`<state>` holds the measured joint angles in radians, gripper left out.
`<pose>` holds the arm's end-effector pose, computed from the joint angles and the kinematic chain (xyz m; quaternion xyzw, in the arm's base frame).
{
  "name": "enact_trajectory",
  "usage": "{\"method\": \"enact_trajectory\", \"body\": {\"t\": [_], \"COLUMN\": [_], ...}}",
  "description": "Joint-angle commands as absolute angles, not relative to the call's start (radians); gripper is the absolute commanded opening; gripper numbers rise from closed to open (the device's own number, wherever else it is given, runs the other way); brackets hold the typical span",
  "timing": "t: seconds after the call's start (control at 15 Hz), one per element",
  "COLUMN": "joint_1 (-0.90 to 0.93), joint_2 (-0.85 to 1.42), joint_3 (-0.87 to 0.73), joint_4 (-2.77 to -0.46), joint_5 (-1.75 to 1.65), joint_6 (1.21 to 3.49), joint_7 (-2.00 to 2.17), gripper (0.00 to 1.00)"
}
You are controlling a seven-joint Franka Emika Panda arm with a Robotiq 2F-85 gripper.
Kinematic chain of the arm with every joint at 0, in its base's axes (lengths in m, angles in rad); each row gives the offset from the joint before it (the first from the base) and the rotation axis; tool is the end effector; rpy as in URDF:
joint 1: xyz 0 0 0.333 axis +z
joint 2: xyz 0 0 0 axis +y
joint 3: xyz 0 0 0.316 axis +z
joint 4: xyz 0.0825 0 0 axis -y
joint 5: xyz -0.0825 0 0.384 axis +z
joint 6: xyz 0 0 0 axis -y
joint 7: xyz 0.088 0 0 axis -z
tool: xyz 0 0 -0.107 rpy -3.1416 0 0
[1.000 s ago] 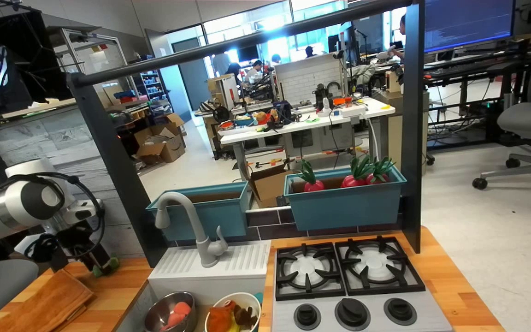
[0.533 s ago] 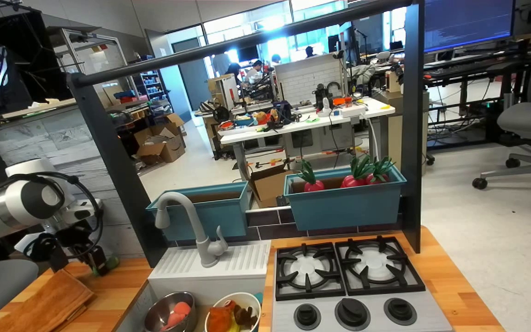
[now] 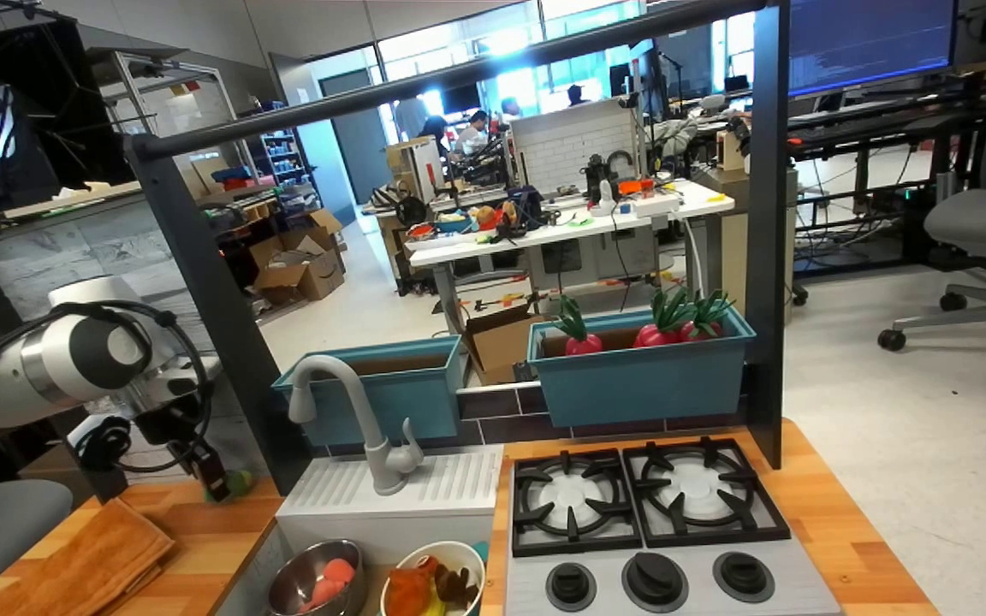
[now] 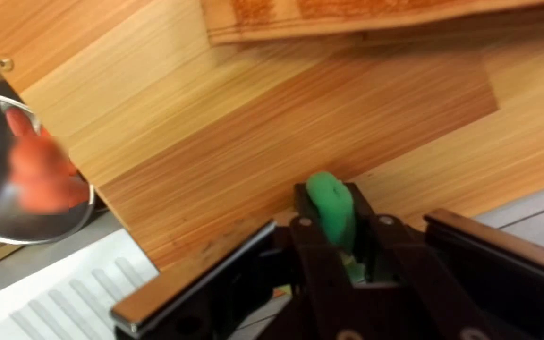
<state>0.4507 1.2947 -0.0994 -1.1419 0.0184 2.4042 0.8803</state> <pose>0.6726 0.2676 -0.0065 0.9713 -0.2336 0.0132 0.0424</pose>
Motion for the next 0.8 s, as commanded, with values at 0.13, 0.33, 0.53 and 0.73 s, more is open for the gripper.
{"method": "enact_trajectory", "body": {"t": [0.13, 0.33, 0.53, 0.73], "joint_1": [0.375, 0.375, 0.378, 0.394], "joint_2": [1.144, 1.082, 1.020, 0.973], "joint_3": [-0.074, -0.056, -0.059, -0.108], "joint_4": [-1.412, -1.538, -1.664, -1.782], "joint_5": [0.062, 0.063, 0.049, 0.073], "joint_6": [2.508, 2.560, 2.630, 2.737], "joint_7": [0.874, 0.852, 0.848, 0.938], "gripper": [0.05, 0.05, 0.05, 0.05]}}
